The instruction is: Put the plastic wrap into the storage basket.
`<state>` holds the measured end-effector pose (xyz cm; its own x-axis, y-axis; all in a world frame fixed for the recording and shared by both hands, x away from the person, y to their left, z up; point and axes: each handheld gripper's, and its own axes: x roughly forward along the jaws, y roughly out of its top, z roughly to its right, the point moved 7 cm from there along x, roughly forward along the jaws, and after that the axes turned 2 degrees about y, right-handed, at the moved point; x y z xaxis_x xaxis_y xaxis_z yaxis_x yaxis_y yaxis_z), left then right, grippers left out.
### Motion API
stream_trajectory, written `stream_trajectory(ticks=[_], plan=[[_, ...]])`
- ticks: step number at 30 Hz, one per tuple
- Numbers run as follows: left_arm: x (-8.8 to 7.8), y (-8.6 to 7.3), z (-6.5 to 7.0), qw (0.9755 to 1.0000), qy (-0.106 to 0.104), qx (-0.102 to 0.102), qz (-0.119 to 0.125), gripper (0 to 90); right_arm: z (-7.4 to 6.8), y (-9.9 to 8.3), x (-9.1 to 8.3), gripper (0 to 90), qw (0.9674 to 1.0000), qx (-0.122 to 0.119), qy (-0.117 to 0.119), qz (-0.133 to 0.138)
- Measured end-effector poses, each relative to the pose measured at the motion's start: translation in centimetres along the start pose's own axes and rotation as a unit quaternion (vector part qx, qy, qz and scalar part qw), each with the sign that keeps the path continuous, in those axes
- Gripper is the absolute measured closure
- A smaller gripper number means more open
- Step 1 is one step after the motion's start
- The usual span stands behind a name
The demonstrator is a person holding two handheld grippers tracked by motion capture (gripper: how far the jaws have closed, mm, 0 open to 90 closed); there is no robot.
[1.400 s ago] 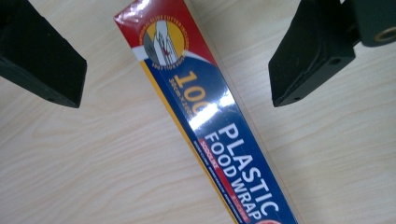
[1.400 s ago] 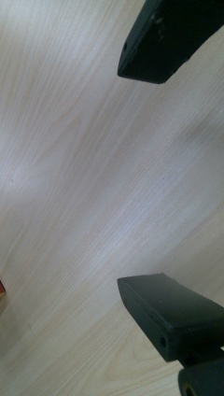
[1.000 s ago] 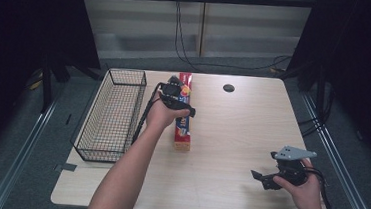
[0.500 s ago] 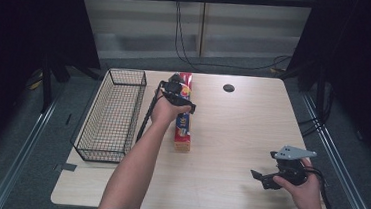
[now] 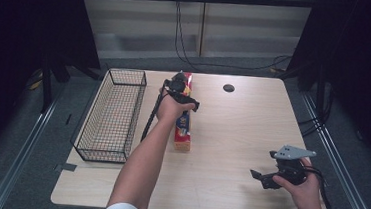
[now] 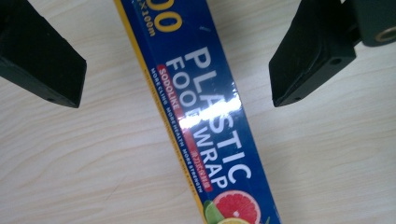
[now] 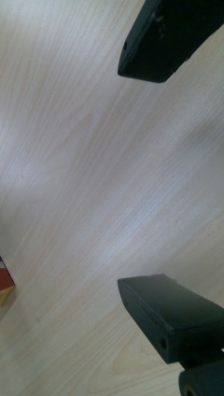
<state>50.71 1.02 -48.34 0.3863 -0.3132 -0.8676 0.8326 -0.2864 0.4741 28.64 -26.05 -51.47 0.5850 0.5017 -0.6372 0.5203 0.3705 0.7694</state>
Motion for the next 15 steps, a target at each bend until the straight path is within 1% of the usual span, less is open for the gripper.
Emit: stream_trajectory(ticks=[1,3,4,7,8,9,12,13,14,15], plan=[[0.1,0.1,0.1,1.0000,-0.002,0.003,-0.002,3.3,0.0,0.0,0.0,0.8,1.0000,0.002,0.000,0.000],[0.2,0.3,0.1,1.0000,-0.003,-0.003,0.003,2.5,0.0,0.0,0.0,0.8,1.0000,0.000,0.001,0.001],[0.2,0.4,0.2,1.0000,-0.007,-0.004,0.000,2.5,0.0,0.0,0.0,0.8,1.0000,0.000,0.001,0.001],[0.5,0.6,0.2,1.0000,-0.005,-0.003,-0.002,1.5,0.0,0.1,0.0,0.8,1.0000,0.001,0.002,0.002],[0.6,0.7,0.2,1.0000,-0.006,-0.005,0.000,1.1,0.0,0.1,-0.1,0.8,1.0000,0.003,0.003,0.001],[0.6,0.7,0.2,1.0000,-0.004,-0.002,-0.002,1.1,0.0,0.1,-0.1,0.8,1.0000,0.001,0.002,0.002],[0.9,1.0,0.3,1.0000,-0.007,-0.004,-0.003,0.9,0.0,0.2,-0.1,0.8,1.0000,0.002,0.002,0.002],[0.9,1.0,0.3,1.0000,-0.004,-0.001,-0.008,0.9,0.0,0.2,0.0,0.8,1.0000,0.002,0.003,0.002],[1.1,1.1,0.2,1.0000,-0.003,-0.004,-0.004,0.9,0.0,0.2,0.0,0.8,1.0000,0.002,0.002,0.003],[1.2,1.1,0.2,1.0000,-0.002,-0.002,-0.007,0.9,0.0,0.2,0.0,0.8,1.0000,0.002,0.003,0.004]])
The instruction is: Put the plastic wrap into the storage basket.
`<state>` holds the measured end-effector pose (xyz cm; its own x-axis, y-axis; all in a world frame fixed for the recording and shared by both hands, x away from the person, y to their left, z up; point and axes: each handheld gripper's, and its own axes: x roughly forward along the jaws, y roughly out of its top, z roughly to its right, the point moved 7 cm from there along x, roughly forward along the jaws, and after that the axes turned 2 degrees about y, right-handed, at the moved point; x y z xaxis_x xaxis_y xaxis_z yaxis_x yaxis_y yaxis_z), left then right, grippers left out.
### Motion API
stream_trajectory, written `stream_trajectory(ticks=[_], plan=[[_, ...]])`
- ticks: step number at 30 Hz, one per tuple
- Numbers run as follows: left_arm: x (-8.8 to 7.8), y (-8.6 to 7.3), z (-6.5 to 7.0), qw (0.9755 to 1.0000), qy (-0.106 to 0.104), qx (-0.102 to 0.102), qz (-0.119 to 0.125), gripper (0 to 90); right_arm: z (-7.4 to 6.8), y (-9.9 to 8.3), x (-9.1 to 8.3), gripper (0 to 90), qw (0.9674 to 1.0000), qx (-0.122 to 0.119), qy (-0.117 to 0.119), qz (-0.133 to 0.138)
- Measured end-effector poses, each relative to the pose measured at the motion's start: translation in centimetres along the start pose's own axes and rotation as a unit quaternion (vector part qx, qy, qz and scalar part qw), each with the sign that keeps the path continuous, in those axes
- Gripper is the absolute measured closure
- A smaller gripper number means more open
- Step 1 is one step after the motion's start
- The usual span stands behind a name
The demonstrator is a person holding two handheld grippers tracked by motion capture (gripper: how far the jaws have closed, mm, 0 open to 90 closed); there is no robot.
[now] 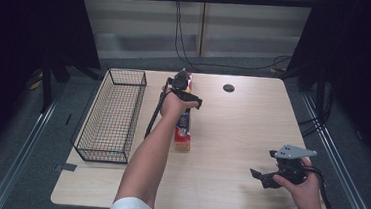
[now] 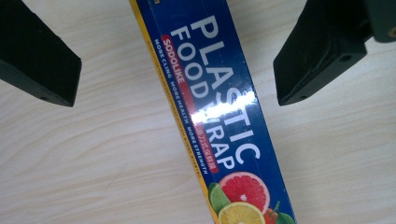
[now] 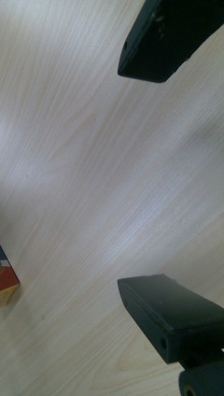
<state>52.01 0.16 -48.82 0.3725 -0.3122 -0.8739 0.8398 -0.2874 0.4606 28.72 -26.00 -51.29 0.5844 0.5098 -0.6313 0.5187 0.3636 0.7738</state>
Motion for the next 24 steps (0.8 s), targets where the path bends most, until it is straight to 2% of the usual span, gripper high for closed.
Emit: stream_trajectory(ticks=[5,12,13,14,15,16,18,22,24], plan=[[0.7,0.2,-0.1,0.9999,0.007,-0.010,-0.004,2.7,0.0,0.0,0.0,0.8,1.0000,0.001,0.000,0.001],[1.0,0.8,-0.8,0.9995,0.022,-0.014,-0.015,9.1,0.0,0.1,0.0,0.8,1.0000,0.001,-0.001,0.003],[1.0,0.9,-0.6,0.9994,0.018,-0.023,-0.019,9.9,0.0,0.1,0.0,0.8,1.0000,0.003,0.000,0.004],[1.1,1.0,-0.7,0.9994,0.018,-0.020,-0.020,11.2,0.0,0.1,-0.1,0.8,1.0000,0.004,0.001,0.004],[1.2,1.0,-0.7,0.9992,0.018,-0.028,-0.024,11.6,0.0,0.1,0.0,0.8,1.0000,0.002,0.001,0.005],[1.3,1.1,-0.8,0.9992,0.021,-0.025,-0.023,12.6,0.0,0.1,0.0,0.8,1.0000,0.003,0.001,0.005],[1.5,1.1,-0.7,0.9989,0.020,-0.032,-0.027,12.8,0.0,0.1,0.0,0.8,1.0000,0.002,0.000,0.006],[2.1,1.1,-0.7,0.9988,0.027,-0.032,-0.027,13.6,0.0,0.2,0.0,0.8,1.0000,0.002,0.001,0.007],[2.4,0.9,-0.8,0.9984,0.026,-0.034,-0.036,13.6,0.0,0.2,-0.1,0.8,1.0000,0.001,0.002,0.007]])
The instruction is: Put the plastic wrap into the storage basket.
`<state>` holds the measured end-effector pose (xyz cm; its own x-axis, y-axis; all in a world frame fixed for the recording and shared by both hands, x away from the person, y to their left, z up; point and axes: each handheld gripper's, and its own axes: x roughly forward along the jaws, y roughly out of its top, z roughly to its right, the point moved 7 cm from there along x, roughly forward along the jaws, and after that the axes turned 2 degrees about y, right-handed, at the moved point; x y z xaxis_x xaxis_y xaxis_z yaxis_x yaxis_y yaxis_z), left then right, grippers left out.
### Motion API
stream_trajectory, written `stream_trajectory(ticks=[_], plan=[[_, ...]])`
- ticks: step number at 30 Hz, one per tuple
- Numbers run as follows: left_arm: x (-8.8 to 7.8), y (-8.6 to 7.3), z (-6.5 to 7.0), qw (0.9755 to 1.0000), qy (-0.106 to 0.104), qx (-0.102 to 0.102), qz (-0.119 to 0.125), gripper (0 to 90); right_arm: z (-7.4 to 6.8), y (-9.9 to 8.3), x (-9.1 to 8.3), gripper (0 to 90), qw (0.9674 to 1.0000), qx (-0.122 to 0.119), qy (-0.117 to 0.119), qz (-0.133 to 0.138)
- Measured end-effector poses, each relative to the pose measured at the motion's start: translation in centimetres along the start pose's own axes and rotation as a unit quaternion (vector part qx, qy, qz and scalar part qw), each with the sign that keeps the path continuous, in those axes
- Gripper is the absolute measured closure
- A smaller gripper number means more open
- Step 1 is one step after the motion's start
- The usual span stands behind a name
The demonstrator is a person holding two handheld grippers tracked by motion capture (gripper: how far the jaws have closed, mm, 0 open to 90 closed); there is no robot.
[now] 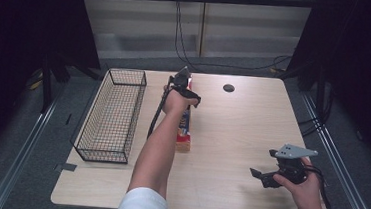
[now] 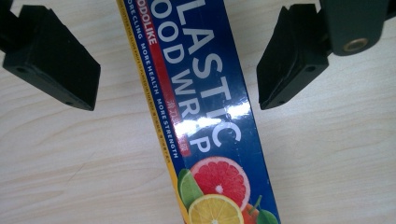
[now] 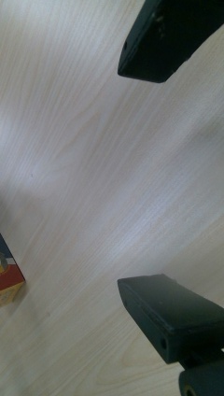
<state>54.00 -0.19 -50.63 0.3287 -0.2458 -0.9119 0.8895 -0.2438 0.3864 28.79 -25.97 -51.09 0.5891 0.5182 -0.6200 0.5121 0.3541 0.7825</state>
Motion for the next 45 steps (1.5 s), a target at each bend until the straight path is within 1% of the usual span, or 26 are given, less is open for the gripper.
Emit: stream_trajectory(ticks=[6,8,11,13,14,15,17,18,19,20,22,24,25,28,29,30,31,32,33,37,38,40,41,42,43,45], plan=[[0.5,0.1,0.1,1.0000,0.001,-0.007,0.001,15.6,0.0,0.0,0.0,0.8,1.0000,0.000,0.000,0.002],[0.6,0.1,0.0,0.9999,0.002,-0.010,-0.001,18.9,0.0,0.1,0.0,0.8,1.0000,0.002,0.002,0.003],[0.7,0.1,-0.3,0.9999,0.006,-0.010,-0.003,19.5,0.0,0.1,0.0,0.8,1.0000,0.002,0.002,0.003],[0.9,0.1,-0.3,0.9998,0.008,-0.015,-0.005,19.6,0.0,0.1,0.0,0.8,1.0000,0.000,0.001,0.002],[1.0,0.1,-0.4,0.9998,0.010,-0.013,-0.007,19.8,0.0,0.1,0.0,0.8,1.0000,0.001,0.001,0.002],[1.1,0.1,-0.3,0.9998,0.006,-0.015,-0.007,19.8,0.0,0.1,0.0,0.8,1.0000,0.001,0.001,0.002],[1.3,0.0,-0.4,0.9998,0.010,-0.012,-0.015,22.9,0.0,0.1,0.0,0.8,1.0000,0.001,0.001,0.003],[1.3,0.0,-0.4,0.9997,0.008,-0.016,-0.014,22.9,0.0,0.1,0.0,0.8,1.0000,0.002,0.002,0.004],[1.4,0.1,-0.4,0.9997,0.011,-0.019,-0.009,25.0,0.0,0.1,0.0,0.8,1.0000,0.001,0.003,0.004],[1.5,0.2,-0.4,0.9997,0.014,-0.020,-0.007,25.0,0.0,0.1,0.0,0.8,1.0000,0.001,0.003,0.004],[1.6,0.1,-0.6,0.9995,0.021,-0.019,-0.012,28.5,0.0,0.1,-0.1,0.8,1.0000,0.002,0.003,0.004],[1.6,0.1,-0.8,0.9992,0.016,-0.034,-0.014,33.1,0.0,0.1,-0.1,0.8,1.0000,0.001,0.003,0.004],[1.7,0.1,-0.7,0.9992,0.013,-0.034,-0.014,33.3,0.0,0.1,-0.1,0.8,1.0000,0.000,0.002,0.004],[1.4,-0.1,-0.6,0.9988,0.021,-0.039,-0.023,35.5,0.0,0.0,-0.1,0.8,1.0000,0.000,0.000,0.003],[1.2,-0.3,-0.7,0.9987,0.025,-0.032,-0.031,37.9,0.0,0.0,-0.2,0.8,1.0000,0.001,0.002,0.003],[1.0,-0.5,-0.8,0.9985,0.026,-0.026,-0.040,37.9,0.0,0.0,-0.2,0.8,1.0000,0.001,0.002,0.003],[0.8,-0.7,-0.8,0.9982,0.027,-0.029,-0.045,39.0,0.0,-0.1,-0.1,0.8,1.0000,0.001,0.002,0.003],[0.6,-1.0,-1.0,0.9979,0.034,-0.019,-0.052,40.2,0.0,-0.1,-0.1,0.8,1.0000,0.002,0.002,0.002],[0.5,-1.2,-1.0,0.9976,0.036,-0.015,-0.057,40.9,0.1,0.0,-0.1,0.8,1.0000,0.002,0.001,0.004],[0.4,-1.7,-1.1,0.9981,0.029,-0.016,-0.053,39.9,0.0,0.0,0.0,0.8,1.0000,0.001,0.000,0.001],[0.5,-1.8,-1.1,0.9979,0.029,-0.012,-0.057,38.7,-0.1,0.0,0.0,0.8,1.0000,0.000,0.000,0.001],[0.9,-1.8,-1.2,0.9976,0.031,-0.014,-0.060,34.6,-0.1,0.1,-0.1,0.8,1.0000,-0.001,0.000,0.002],[1.1,-1.9,-1.1,0.9972,0.027,-0.013,-0.068,34.9,-0.1,0.1,-0.1,0.8,1.0000,-0.002,-0.001,0.003],[1.4,-2.0,-1.1,0.9970,0.031,-0.014,-0.069,35.8,-0.2,0.1,-0.1,0.8,1.0000,-0.001,0.001,0.002],[1.4,-1.9,-1.1,0.9969,0.034,-0.009,-0.070,39.1,-0.1,0.1,0.0,0.8,1.0000,-0.003,0.001,0.001],[1.2,-1.8,-1.1,0.9956,0.042,-0.006,-0.083,40.2,-0.1,0.1,0.0,0.8,1.0000,-0.003,0.002,0.001]])
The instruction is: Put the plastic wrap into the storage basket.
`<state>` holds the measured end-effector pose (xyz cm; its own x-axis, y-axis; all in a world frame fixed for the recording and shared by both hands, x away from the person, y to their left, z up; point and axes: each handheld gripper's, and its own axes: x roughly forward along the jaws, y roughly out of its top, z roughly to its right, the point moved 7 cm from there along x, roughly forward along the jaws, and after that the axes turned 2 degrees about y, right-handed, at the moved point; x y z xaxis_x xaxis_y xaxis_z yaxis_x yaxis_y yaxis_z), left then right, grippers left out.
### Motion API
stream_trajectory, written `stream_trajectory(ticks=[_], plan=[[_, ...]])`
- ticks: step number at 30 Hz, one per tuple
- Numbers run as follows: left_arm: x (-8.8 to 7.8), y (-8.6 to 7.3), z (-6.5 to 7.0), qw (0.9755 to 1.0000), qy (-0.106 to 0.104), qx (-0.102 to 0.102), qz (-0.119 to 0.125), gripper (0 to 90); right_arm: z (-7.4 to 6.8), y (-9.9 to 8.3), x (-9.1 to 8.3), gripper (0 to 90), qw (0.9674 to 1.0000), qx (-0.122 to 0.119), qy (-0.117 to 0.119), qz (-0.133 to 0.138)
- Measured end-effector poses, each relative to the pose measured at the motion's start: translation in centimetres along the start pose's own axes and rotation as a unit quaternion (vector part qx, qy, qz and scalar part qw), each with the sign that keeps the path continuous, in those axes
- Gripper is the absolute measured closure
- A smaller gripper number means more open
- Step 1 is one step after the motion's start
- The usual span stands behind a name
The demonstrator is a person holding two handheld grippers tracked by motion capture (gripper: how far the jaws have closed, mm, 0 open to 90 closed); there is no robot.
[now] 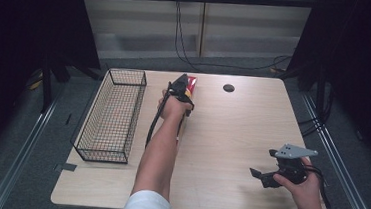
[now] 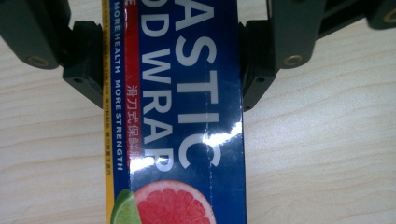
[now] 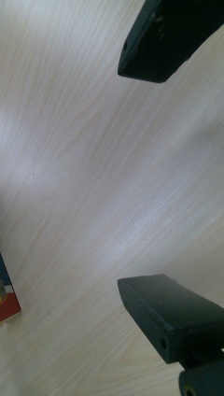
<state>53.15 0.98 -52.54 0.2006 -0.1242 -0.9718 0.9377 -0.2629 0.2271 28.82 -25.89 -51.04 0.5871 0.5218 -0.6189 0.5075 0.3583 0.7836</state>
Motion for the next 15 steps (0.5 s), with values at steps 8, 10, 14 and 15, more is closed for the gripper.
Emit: stream_trajectory(ticks=[8,10,14,15], plan=[[-1.1,-0.6,-0.4,0.9995,-0.009,-0.002,-0.031,43.3,0.1,0.0,0.1,0.8,1.0000,-0.001,-0.001,0.000],[-1.8,-0.7,-0.8,0.9993,-0.008,0.001,-0.036,43.4,0.1,0.0,0.1,0.8,1.0000,0.000,-0.001,0.001],[-2.9,-0.9,-1.4,0.9995,-0.012,0.001,-0.029,43.6,0.0,0.1,0.0,0.8,1.0000,0.001,-0.001,0.002],[-3.3,-1.0,-1.5,0.9994,-0.013,0.004,-0.031,43.7,0.0,0.1,0.0,0.8,1.0000,0.000,-0.001,0.003]])
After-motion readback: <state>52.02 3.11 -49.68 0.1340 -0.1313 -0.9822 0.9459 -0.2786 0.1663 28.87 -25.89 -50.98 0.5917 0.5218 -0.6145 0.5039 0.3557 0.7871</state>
